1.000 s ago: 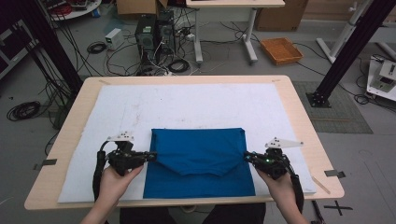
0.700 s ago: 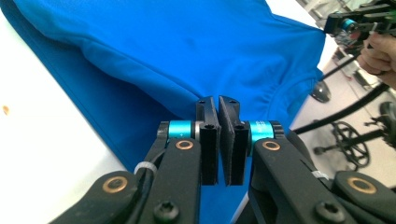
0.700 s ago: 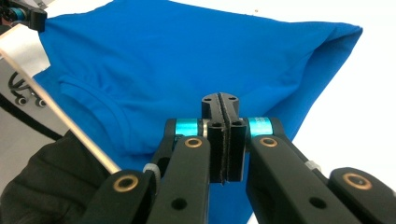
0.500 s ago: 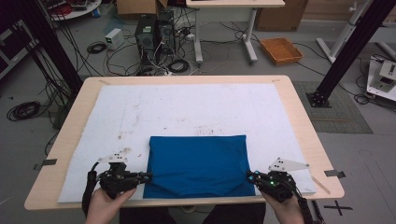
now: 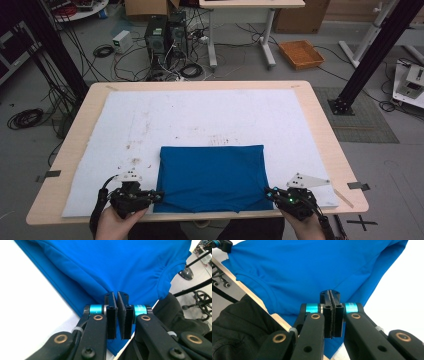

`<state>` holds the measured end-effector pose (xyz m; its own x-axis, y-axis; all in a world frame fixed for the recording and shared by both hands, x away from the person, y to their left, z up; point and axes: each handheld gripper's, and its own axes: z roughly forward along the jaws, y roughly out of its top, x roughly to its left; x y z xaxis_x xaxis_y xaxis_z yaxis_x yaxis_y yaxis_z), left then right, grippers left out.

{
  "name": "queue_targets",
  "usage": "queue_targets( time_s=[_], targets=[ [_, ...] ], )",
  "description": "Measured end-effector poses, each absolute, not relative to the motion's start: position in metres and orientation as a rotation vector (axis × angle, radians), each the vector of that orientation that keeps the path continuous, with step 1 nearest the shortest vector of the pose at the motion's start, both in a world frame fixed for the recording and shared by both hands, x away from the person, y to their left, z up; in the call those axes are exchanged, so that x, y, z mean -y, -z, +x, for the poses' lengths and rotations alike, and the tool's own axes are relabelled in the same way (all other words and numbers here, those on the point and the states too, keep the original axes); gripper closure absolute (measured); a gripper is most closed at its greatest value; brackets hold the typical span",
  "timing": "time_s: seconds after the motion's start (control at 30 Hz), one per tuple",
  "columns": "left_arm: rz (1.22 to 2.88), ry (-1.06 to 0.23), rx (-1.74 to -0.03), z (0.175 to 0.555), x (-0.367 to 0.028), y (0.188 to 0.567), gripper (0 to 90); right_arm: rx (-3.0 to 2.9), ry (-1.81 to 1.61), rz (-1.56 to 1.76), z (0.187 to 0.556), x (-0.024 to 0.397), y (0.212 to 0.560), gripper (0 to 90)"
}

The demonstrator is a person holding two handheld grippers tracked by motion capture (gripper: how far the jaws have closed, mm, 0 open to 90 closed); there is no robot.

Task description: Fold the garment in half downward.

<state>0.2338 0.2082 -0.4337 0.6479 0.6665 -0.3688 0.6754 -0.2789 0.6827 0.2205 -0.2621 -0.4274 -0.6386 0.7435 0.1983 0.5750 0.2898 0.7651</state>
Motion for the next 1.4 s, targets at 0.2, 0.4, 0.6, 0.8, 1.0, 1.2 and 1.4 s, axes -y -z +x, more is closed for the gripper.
queue_targets(
  time_s=[0.2, 0.4, 0.6, 0.8, 1.0, 1.2, 1.4],
  targets=[
    [1.965, -0.134, -1.029, 0.244, -0.211, 0.423, 51.0, -2.297, -1.281, 1.218, 0.233, 0.268, 0.419, 69.8],
    [1.905, -0.277, -1.039, 0.281, -0.214, 0.411, 47.8, -2.171, -1.318, 1.293, 0.278, 0.277, 0.411, 63.0],
    [1.876, -0.390, -1.081, 0.328, -0.208, 0.415, 47.5, -2.113, -1.324, 1.346, 0.329, 0.273, 0.414, 57.2],
    [1.901, -0.453, -1.144, 0.359, -0.202, 0.431, 47.3, -2.095, -1.246, 1.419, 0.362, 0.264, 0.429, 54.9],
    [1.950, -0.408, -1.194, 0.367, -0.198, 0.445, 47.7, -2.134, -1.185, 1.447, 0.372, 0.262, 0.442, 55.9],
    [1.916, -0.396, -1.220, 0.365, -0.204, 0.447, 48.5, -2.129, -1.111, 1.455, 0.372, 0.263, 0.447, 62.3],
    [1.912, -0.358, -1.192, 0.365, -0.200, 0.448, 48.6, -2.115, -1.251, 1.418, 0.371, 0.262, 0.440, 58.9]
  ],
)
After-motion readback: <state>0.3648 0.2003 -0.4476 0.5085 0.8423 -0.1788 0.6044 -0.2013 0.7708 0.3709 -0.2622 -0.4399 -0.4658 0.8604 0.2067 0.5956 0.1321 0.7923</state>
